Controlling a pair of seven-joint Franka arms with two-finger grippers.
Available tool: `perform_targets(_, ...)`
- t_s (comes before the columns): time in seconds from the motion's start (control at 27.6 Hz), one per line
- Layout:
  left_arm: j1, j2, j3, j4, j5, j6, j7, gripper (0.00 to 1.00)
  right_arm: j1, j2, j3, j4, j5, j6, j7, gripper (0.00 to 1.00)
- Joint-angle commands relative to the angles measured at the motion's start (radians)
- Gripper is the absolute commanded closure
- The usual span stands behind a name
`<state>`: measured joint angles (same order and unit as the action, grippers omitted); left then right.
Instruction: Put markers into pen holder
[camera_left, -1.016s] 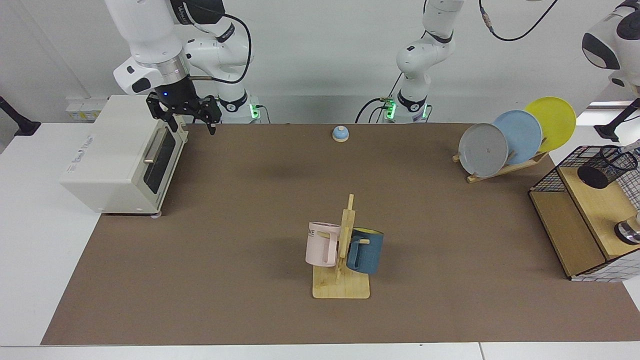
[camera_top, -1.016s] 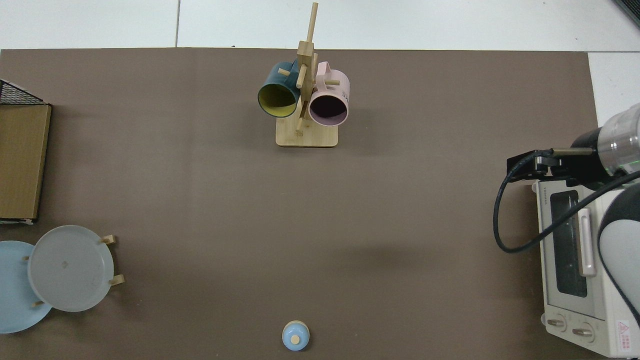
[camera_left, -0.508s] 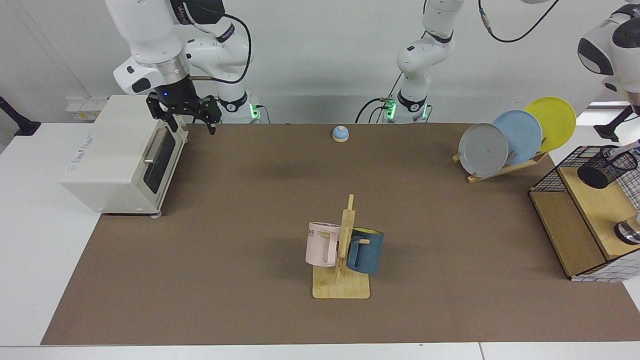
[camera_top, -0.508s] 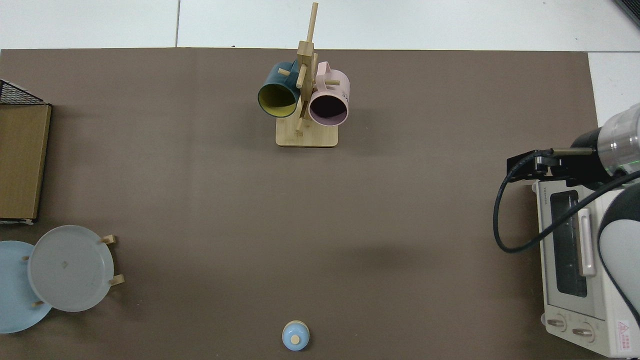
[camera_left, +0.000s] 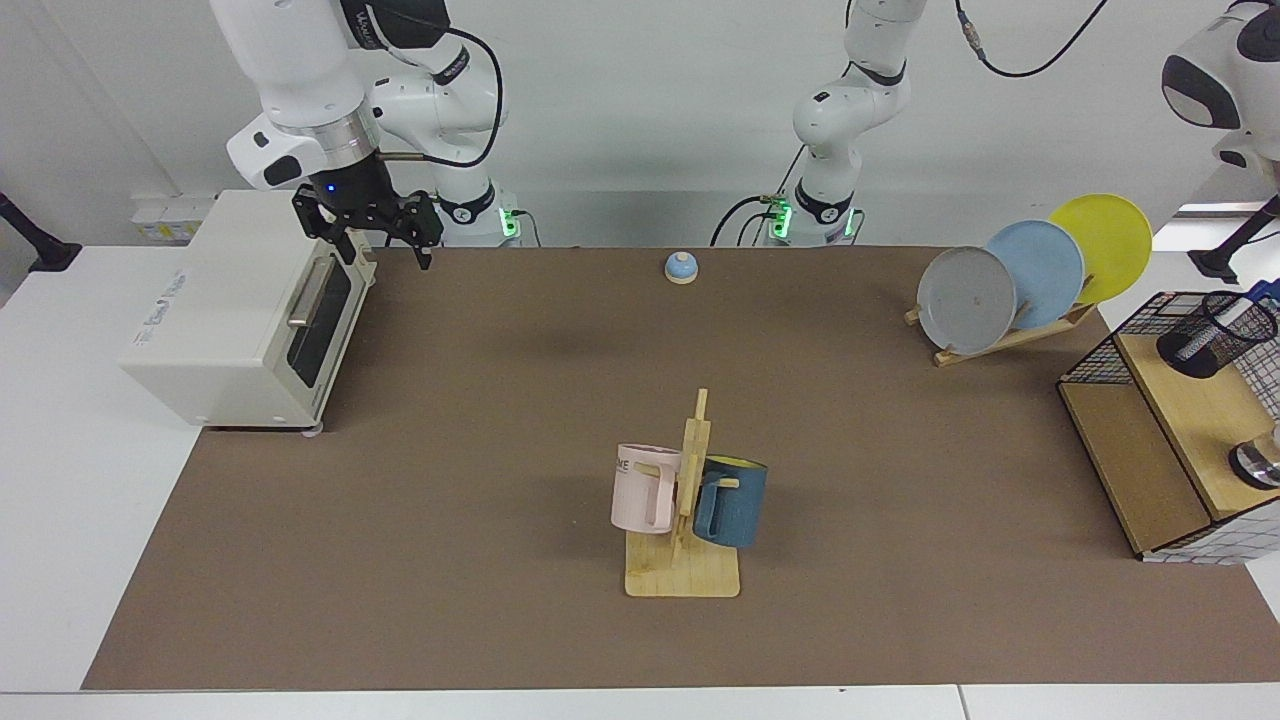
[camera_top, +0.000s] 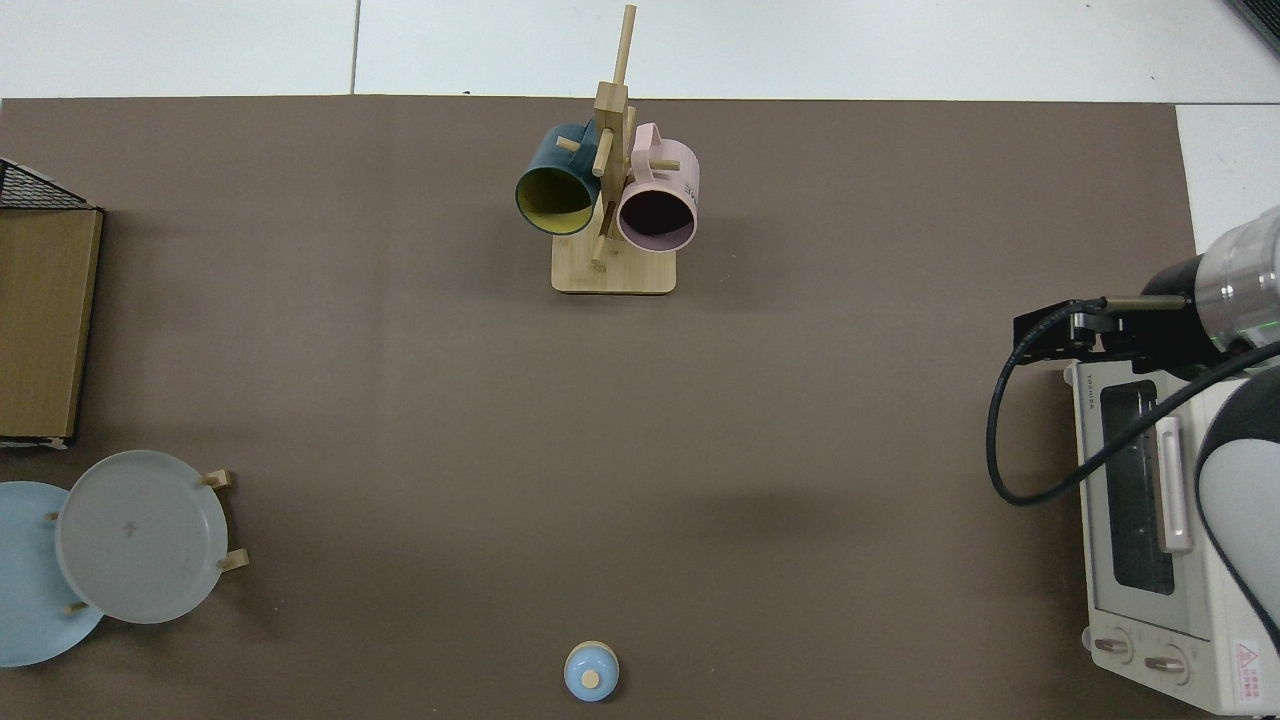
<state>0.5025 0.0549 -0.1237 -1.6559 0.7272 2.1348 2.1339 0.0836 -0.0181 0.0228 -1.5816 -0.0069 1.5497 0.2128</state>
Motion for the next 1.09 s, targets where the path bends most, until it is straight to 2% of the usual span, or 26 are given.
perform_targets(0.0, -0.021, -0.015, -0.025, 0.031, -0.127, -0.102, -0.216, 0.0, -0.022, -0.014, 0.014, -0.018, 0.012, 0.006, -0.015, 0.0)
perform_targets(0.54, -0.022, -0.027, -0.298, 0.039, -0.409, -0.38, -1.314, 0.0, -0.022, -0.014, 0.014, -0.018, 0.012, 0.006, -0.015, 0.0)
perform_targets(0.91, -0.022, -0.033, -0.398, 0.041, -0.61, -0.435, -1.964, 0.0, -0.022, -0.014, 0.014, -0.018, 0.012, 0.006, -0.015, 0.0)
perform_targets(1.05, -0.022, -0.033, -0.421, 0.059, -0.658, -0.49, -2.123, 0.0, -0.022, -0.014, 0.014, -0.018, 0.012, 0.006, -0.015, 0.0)
